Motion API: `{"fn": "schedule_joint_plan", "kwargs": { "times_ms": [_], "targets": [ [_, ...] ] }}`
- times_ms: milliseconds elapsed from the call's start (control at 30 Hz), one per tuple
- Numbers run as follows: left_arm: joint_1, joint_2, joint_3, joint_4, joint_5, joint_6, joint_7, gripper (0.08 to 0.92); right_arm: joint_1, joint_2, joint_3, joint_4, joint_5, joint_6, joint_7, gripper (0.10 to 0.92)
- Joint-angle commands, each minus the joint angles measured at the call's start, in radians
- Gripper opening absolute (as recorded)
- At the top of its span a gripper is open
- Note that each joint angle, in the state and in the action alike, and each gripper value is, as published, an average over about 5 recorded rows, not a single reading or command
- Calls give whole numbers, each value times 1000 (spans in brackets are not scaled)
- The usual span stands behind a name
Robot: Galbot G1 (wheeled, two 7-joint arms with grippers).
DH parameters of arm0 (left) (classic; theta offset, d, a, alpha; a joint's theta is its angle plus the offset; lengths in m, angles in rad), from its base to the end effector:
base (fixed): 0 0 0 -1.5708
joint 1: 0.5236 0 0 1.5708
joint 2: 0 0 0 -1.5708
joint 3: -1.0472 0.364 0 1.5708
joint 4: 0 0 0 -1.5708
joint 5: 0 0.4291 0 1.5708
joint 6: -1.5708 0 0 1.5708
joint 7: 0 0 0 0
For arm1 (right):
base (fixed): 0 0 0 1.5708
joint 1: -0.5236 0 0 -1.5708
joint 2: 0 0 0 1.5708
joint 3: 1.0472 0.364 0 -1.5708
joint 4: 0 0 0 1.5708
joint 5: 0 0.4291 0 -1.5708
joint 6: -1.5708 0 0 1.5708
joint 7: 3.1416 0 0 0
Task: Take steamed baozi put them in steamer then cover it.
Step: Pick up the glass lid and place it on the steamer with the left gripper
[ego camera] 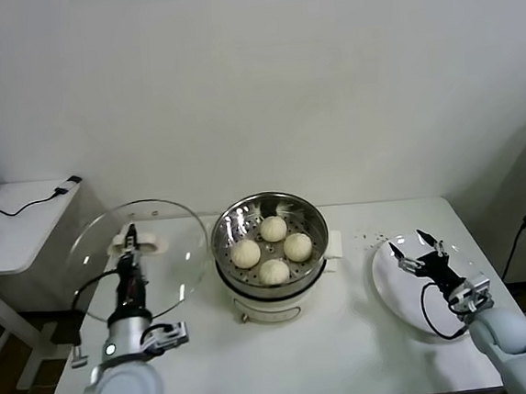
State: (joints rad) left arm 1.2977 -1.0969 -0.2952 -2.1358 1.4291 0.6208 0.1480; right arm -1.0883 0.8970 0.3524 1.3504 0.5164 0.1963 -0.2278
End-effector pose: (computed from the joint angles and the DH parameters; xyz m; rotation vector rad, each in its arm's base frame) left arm 0.3031 -0.0118 -0.2395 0.3718 -2.0377 -2.2794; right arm 0.3957 -0.2299 -0.4189 0.3972 -2.9642 0.2346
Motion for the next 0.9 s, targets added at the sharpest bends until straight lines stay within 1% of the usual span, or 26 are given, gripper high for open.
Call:
{"fn": "schedule_joint_plan", "kwargs": {
  "times_ms": [33, 133, 200, 333, 533, 733, 900],
  "targets": [
    [-348, -112, 386, 66, 209, 165, 313, 142, 20, 13, -3, -25, -21, 7, 1, 823],
    [-387, -202, 426, 120, 241, 165, 327, 142, 21, 15, 0, -25, -26, 8, 1, 823],
    [-404, -257, 444, 154, 254, 165, 322, 142, 20, 15, 3, -29, -29, 10, 0, 823],
    [-413, -345, 475, 232, 260, 165, 265, 142, 17, 15, 14, -40, -31, 15, -4, 823],
    [-394, -457, 476, 337, 274, 165, 222, 142, 9, 15, 27, -43, -36, 22, -7, 823],
    [-397, -526, 456, 412, 272, 165, 175, 142, 6, 20, 36, -53, -43, 29, -12, 823],
    [-402, -546, 439, 460, 252, 165, 136, 142, 0, 23, 45, -58, -46, 34, -18, 823]
  ]
}}
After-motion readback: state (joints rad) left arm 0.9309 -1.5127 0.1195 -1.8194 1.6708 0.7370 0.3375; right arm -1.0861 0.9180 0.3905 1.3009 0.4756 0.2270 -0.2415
